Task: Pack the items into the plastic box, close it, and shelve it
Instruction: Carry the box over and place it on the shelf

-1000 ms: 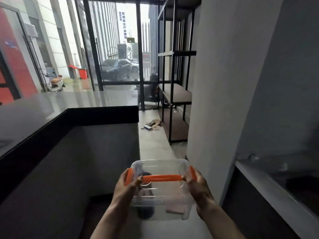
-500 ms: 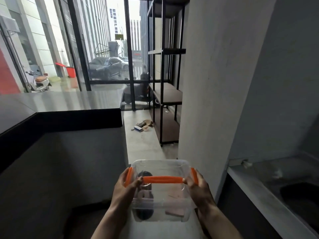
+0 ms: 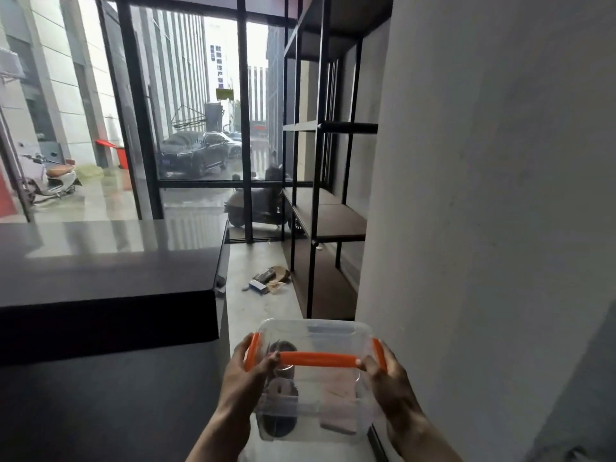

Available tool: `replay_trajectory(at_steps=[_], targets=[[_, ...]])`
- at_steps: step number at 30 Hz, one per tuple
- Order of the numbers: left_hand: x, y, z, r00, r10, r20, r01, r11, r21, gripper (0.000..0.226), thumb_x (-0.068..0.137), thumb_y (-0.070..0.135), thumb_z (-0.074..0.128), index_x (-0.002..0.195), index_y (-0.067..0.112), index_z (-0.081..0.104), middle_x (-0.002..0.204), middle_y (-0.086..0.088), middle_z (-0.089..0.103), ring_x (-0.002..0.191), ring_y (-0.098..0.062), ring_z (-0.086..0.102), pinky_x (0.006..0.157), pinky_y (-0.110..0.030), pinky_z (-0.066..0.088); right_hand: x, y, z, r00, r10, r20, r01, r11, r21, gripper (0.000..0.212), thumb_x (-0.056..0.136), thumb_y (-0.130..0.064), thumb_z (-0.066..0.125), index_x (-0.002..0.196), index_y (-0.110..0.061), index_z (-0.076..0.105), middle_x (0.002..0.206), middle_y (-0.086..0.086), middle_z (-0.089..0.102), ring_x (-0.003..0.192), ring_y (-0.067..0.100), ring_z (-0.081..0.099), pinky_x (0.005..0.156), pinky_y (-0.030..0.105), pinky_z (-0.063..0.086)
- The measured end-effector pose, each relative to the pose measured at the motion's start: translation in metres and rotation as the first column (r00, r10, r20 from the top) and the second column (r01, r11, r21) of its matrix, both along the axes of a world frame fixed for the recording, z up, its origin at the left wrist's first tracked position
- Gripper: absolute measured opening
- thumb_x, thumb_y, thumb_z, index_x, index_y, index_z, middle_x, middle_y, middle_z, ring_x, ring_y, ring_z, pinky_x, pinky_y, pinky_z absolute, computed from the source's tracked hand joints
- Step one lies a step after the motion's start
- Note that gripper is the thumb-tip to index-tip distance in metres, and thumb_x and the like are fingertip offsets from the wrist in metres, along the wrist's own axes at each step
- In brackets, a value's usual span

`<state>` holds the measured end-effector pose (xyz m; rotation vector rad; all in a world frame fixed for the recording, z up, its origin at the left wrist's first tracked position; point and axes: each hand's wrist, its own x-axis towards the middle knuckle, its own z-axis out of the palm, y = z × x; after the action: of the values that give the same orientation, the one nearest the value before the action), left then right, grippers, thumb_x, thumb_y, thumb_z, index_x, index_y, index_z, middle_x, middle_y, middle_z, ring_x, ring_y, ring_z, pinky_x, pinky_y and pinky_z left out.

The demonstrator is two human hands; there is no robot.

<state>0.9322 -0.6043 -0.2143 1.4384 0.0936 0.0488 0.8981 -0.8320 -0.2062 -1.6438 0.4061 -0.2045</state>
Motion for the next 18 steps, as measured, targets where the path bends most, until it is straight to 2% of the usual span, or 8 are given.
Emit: replay_trajectory(at_steps=[2, 6, 9, 10, 12, 15, 18], targets=[[0.048, -0.005, 0.007, 1.000, 0.005, 0.014, -0.005, 1.000, 0.001, 0.074, 0.087, 0.017, 0.075, 0.152, 0.022, 0.039, 0.145, -0.010, 0.052, 0.102, -0.018, 0.058, 0.065, -0.022, 0.044, 0.049, -0.005, 0.004, 1.000, -0.015, -0.017, 0.015, 1.000, -0.003, 0.055, 0.100, -0.028, 0.053, 0.153, -0.028, 0.036, 0.133, 0.010, 0.060, 0.092, 0.017, 0.063, 0.058, 0.025, 0.053], [0.134, -0.018, 0.016, 1.000, 0.011, -0.006, -0.011, 1.000, 0.000, 0.076, 0.087, 0.019, 0.075, 0.153, 0.023, 0.038, 0.142, -0.010, 0.052, 0.100, -0.018, 0.057, 0.067, -0.025, 0.044, 0.139, -0.017, 0.012, 1.000, -0.025, -0.018, 0.026, 0.999, 0.028, 0.054, 0.099, -0.029, 0.053, 0.151, -0.030, 0.039, 0.138, 0.010, 0.059, 0.104, 0.026, 0.063, 0.072, 0.035, 0.057], [0.204, -0.033, 0.012, 0.999, 0.037, 0.000, -0.037, 0.999, 0.011, 0.075, 0.088, 0.017, 0.074, 0.153, 0.021, 0.038, 0.141, -0.011, 0.052, 0.092, -0.013, 0.059, 0.066, -0.024, 0.044, 0.217, -0.029, 0.007, 1.000, -0.007, -0.013, 0.008, 0.999, 0.041, 0.055, 0.102, -0.026, 0.052, 0.154, -0.027, 0.034, 0.129, 0.005, 0.058, 0.088, 0.015, 0.061, 0.058, 0.025, 0.050], [0.229, -0.037, 0.009, 0.999, 0.053, 0.004, -0.053, 0.999, 0.014, 0.074, 0.088, 0.017, 0.074, 0.153, 0.021, 0.038, 0.139, -0.011, 0.053, 0.089, -0.010, 0.058, 0.064, -0.023, 0.044, 0.245, -0.032, 0.003, 1.000, 0.012, -0.015, -0.011, 0.999, 0.051, 0.055, 0.102, -0.027, 0.052, 0.153, -0.027, 0.034, 0.128, 0.005, 0.058, 0.087, 0.013, 0.061, 0.057, 0.025, 0.050], [0.285, -0.046, 0.003, 0.996, 0.084, 0.011, -0.085, 0.996, 0.031, 0.074, 0.088, 0.018, 0.074, 0.153, 0.023, 0.038, 0.143, -0.011, 0.053, 0.097, -0.017, 0.060, 0.067, -0.028, 0.045, 0.304, -0.041, -0.004, 0.999, 0.032, -0.005, -0.032, 0.998, 0.061, 0.056, 0.101, -0.027, 0.053, 0.153, -0.028, 0.036, 0.132, 0.008, 0.059, 0.093, 0.018, 0.063, 0.062, 0.031, 0.054], [0.374, -0.059, -0.005, 0.994, 0.112, 0.018, -0.112, 0.993, 0.048, 0.077, 0.086, 0.022, 0.077, 0.153, 0.024, 0.038, 0.150, -0.010, 0.049, 0.119, -0.029, 0.055, 0.085, -0.039, 0.044, 0.401, -0.057, -0.010, 0.998, 0.054, 0.013, -0.055, 0.995, 0.084, 0.061, 0.100, -0.022, 0.054, 0.156, -0.024, 0.030, 0.141, 0.008, 0.052, 0.094, 0.020, 0.056, 0.069, 0.031, 0.051], [0.459, -0.069, 0.000, 0.991, 0.136, -0.003, -0.136, 0.990, 0.039, 0.091, 0.073, 0.034, 0.083, 0.153, 0.027, 0.039, 0.152, -0.007, 0.048, 0.129, -0.031, 0.052, 0.093, -0.044, 0.044, 0.498, -0.069, -0.005, 0.992, 0.126, 0.012, -0.127, 0.990, 0.068, 0.063, 0.101, -0.022, 0.053, 0.157, -0.023, 0.025, 0.128, 0.007, 0.051, 0.086, 0.013, 0.052, 0.061, 0.024, 0.046]])
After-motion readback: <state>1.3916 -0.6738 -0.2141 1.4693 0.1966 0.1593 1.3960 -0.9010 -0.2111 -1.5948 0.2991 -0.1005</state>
